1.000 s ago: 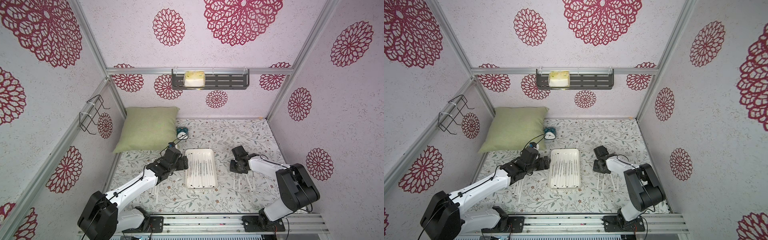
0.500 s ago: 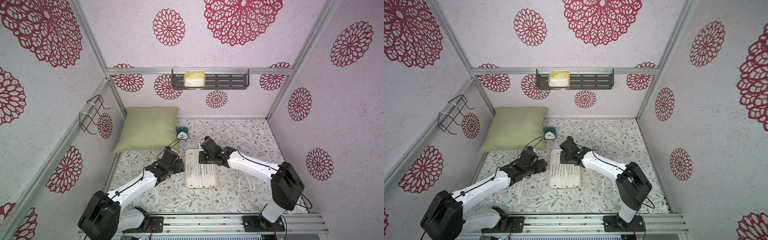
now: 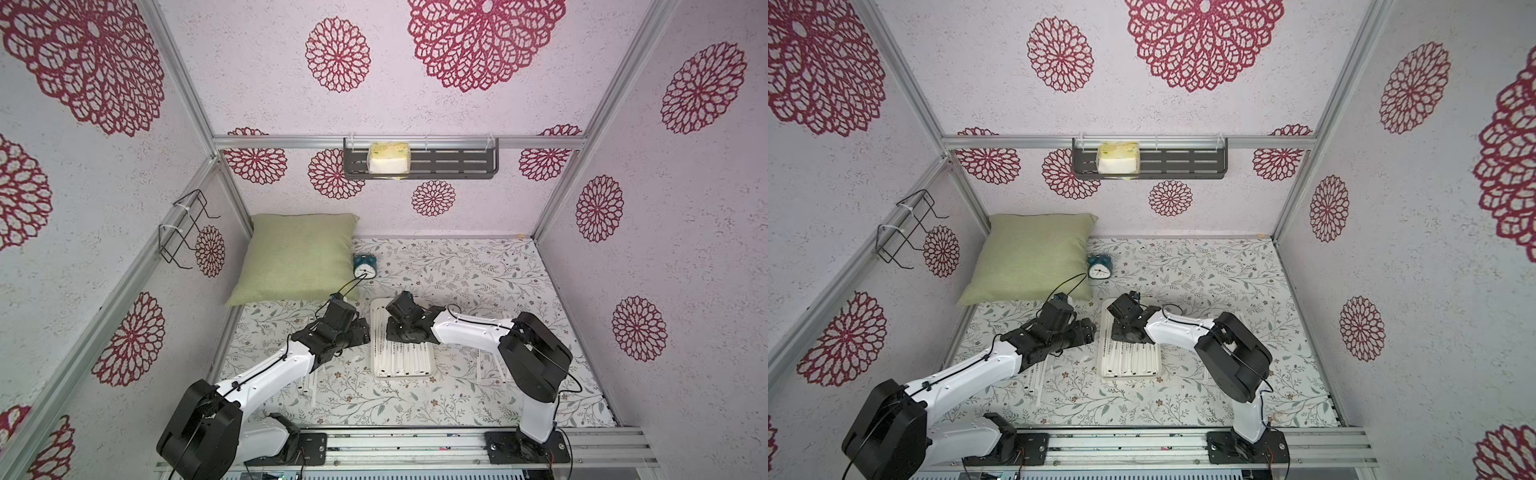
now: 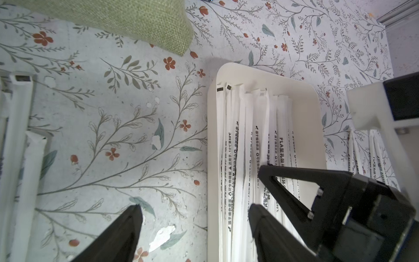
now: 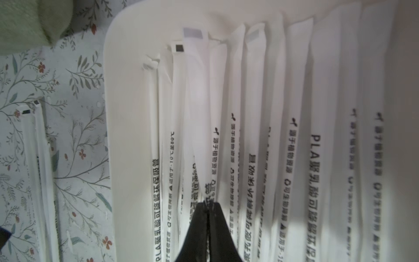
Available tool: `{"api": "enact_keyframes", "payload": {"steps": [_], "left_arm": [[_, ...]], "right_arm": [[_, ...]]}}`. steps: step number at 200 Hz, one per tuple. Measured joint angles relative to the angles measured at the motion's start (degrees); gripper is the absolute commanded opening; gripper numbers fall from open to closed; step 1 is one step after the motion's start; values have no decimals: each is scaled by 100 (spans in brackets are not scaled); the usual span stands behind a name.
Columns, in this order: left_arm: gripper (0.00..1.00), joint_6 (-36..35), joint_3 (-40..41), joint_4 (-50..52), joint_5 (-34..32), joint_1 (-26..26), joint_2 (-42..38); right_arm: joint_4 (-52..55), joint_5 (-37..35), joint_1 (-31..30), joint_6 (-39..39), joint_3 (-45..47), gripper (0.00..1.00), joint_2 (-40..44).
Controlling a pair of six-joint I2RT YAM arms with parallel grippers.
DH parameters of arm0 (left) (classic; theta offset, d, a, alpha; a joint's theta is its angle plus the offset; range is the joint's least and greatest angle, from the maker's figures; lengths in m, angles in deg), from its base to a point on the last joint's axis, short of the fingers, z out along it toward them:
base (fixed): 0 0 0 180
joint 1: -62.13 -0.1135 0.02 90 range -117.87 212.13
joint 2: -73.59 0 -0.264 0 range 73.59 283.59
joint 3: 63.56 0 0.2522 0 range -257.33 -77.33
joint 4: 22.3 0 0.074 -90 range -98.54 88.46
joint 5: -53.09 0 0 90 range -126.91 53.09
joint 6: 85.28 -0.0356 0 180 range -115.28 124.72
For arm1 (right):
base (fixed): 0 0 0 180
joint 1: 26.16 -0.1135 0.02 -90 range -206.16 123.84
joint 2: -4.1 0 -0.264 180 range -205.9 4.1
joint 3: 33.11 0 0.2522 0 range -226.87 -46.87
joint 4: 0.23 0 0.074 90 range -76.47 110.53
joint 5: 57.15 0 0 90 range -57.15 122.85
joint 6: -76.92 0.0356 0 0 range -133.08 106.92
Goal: Put the straws into the storage box
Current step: Place the straw in the storage box, then pick up the straw from the center of the board.
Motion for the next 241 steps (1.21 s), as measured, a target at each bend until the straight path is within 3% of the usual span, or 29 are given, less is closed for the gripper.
{"api": "enact_keyframes", "payload": {"steps": [23,65,106,134,156,184,241], "left_arm": [[81,0,15,2,2,0,28],[81,-9,15,4,-2,0,28],[80,-68,-39,120,-33,0,-7],[79,-175,-365,293,-201,179,-2],[79,-271,-914,391,-365,636,267],[79,-323,-1440,356,-411,1233,914],[79,-280,-1827,293,-131,1759,1965]], "right_arm": [[-22,39,-2,2,-15,16,-175],[205,44,-2,-120,-214,29,-181],[721,-24,122,-356,-37,31,708],[1067,-284,675,-621,719,30,1847],[1305,-450,1425,-929,1462,31,2382],[1528,-588,2124,-1233,2238,31,2494],[1239,-577,2597,-1644,2758,32,2448]]}}
